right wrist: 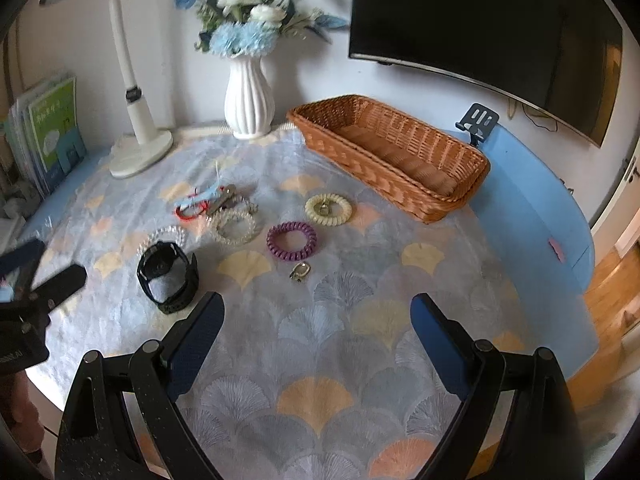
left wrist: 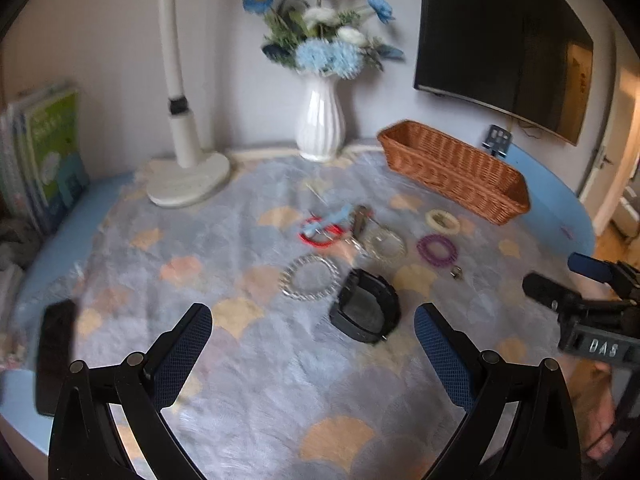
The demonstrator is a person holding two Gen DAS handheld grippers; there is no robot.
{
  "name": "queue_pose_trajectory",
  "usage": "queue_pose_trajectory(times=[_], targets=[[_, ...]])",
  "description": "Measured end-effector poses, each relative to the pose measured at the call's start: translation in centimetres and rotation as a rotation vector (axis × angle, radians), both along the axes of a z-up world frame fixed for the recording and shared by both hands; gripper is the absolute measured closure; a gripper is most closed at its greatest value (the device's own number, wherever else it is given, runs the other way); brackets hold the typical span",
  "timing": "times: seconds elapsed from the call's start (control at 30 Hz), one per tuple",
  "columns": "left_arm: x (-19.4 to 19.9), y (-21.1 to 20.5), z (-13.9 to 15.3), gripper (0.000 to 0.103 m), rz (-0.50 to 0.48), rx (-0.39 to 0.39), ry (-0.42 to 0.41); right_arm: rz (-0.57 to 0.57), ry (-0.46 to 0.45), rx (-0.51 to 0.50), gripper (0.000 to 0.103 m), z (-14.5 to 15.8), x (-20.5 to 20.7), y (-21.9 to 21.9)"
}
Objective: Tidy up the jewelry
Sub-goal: 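Grasp the black watch with the left tool while the right tool grasps the purple coil hair tie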
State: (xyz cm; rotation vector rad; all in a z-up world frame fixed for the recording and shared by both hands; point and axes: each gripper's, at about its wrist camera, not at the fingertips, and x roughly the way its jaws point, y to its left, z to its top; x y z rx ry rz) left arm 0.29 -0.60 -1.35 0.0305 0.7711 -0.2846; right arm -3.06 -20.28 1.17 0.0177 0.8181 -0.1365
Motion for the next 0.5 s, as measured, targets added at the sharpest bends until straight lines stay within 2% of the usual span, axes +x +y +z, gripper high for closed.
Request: queue_pose_trajectory(times=[0.1,0.2,0.23,0.3,0.33,0.4,0.5], targets=[[0.9,0.7,-0.9,0.002,-0.007,-0.054,0.052,-0.001,-0.001,0.04,0.008,-0.3,0.2,-1.6],[2.0,0.8,-2.2,0.003,-0.003,-0.043,0.091,0.017,0.032,0.101,0.014,-1.3,1.3,-3.3],[2.4,0.7,-2.6,0.006,-0.007,-0.039,0.112,0.027,0.045,0.122,0.014,-1.6,1.7,-3.7],[3.0,0.5,-3.3,0.021,-0.03,-0.042,0.145,0.053,0.067,0.164,0.017,-2.2,2.7,-4.4],[3.3,0.4,-3.7,0.024,-0.043,-0.056,0.167,0.066,0.076,0.176,0.019,-2.5,3.1,-4.7],[4.1,0.1,-4.4,0.032,-0.049,-0.072,0.208,0.092,0.09,0.179,0.035,-2.7,4.2,-4.9],[4.9,-0.6,-5.0,0.037,-0.056,-0.082,0.229,0.102,0.111,0.159,0.041,-3.3,5.6,-4.9]])
